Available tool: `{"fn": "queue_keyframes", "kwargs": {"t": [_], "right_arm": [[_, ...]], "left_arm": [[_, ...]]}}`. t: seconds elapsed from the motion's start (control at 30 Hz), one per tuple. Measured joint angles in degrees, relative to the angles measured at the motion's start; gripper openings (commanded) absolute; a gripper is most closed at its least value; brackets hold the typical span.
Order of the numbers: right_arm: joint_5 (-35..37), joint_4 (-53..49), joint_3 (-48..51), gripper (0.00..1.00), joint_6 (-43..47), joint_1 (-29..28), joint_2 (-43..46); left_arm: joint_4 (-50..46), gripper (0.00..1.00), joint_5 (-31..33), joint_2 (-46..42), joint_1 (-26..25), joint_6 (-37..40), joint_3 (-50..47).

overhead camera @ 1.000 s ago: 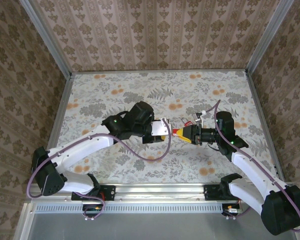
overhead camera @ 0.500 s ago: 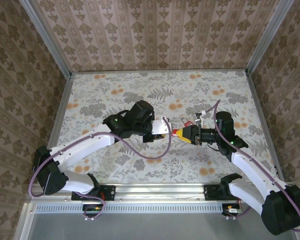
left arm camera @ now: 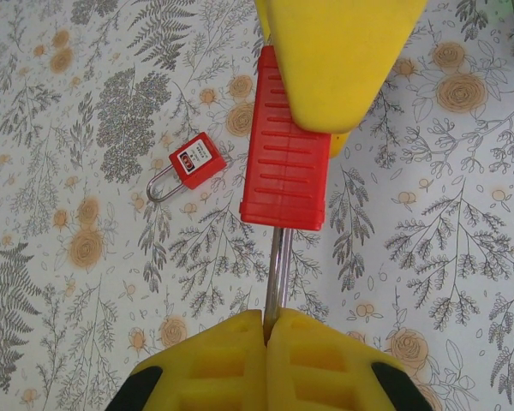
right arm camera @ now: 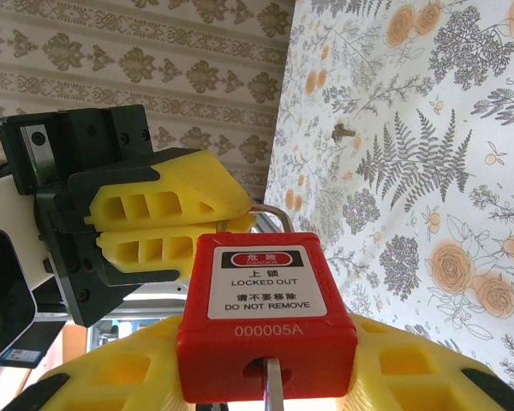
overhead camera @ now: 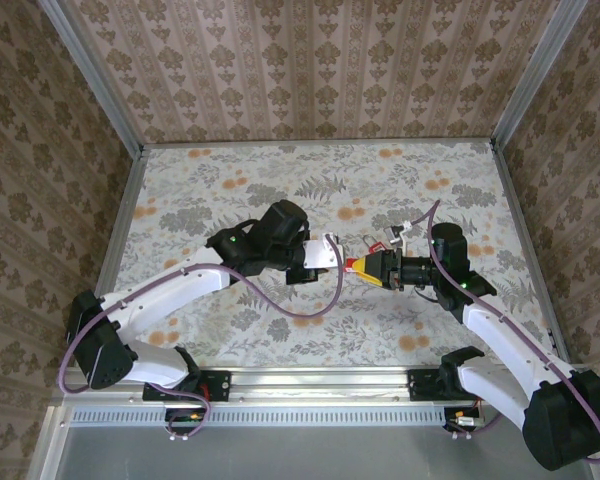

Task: Unlock with the key

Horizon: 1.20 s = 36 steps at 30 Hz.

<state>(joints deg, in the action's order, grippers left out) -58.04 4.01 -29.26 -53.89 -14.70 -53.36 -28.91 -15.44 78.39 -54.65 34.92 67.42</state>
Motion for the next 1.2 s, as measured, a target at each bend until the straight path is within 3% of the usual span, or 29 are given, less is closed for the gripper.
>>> {"fn": "queue_keyframes", "kwargs": {"t": [1.2], "right_arm": [[-0.8,-0.5,0.0,0.24,1.2,1.6,0.9]], "left_arm": [[1.7,0.0,3.2,-4.0,0.5,0.7,-3.5]]}}
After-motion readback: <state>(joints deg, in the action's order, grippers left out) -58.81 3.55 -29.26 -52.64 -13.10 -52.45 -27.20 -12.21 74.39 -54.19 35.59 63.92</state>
